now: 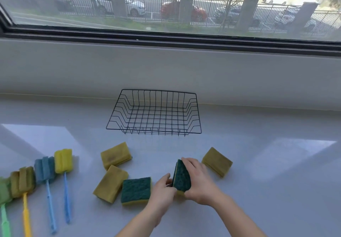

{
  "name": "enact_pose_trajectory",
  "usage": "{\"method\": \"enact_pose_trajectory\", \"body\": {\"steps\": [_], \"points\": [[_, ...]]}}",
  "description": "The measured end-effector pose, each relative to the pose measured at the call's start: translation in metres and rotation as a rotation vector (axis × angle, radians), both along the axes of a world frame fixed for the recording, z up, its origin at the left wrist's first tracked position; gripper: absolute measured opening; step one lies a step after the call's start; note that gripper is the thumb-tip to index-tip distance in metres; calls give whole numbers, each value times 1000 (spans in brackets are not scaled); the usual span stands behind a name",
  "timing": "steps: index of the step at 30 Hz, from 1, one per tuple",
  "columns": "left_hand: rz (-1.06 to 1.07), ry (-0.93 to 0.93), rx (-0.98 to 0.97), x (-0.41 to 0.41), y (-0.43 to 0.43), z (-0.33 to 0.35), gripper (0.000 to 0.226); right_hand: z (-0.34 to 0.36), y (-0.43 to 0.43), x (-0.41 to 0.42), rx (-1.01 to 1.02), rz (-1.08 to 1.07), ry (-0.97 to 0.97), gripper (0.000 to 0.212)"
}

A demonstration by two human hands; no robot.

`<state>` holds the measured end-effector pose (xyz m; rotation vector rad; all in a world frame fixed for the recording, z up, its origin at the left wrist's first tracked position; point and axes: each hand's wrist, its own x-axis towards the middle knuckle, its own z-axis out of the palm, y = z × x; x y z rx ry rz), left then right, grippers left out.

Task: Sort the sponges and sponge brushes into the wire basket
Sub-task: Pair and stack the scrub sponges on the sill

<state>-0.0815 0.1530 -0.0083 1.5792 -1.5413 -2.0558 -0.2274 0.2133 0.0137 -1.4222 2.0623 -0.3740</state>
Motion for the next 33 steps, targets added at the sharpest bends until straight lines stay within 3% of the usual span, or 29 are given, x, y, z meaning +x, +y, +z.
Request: {"method": "enact_pose_trajectory", "body": {"steps": [6,9,14,16,19,22,26,33], "points": [[-58,86,-15,1,7,7,48,-6,3,-1,-52,35,29,98],[-132,40,-89,7,4,12,56,-6,11,-5,-48,24,-21,112],[-365,-198,-861,51,-27,9,60,-14,41,-2,-177,-235,-282,127],[-479,-363,-1020,72,-41,6,63,-23,49,3,-171,-319,-323,130],[-716,-585,-1018,88,-52,2,80,-35,49,11,-149,-390,-327,133],[-846,-643,-1046,86,-55,-3,86,-36,39,14,-163,-428,-307,137],[-766,-632,-1033,83,-53,-6,82,-35,25,8,-235,-352,-218,134],[-742,-611,-1014,85,-52,-7,77,-31,6,-19,-142,-205,-152,122]]}}
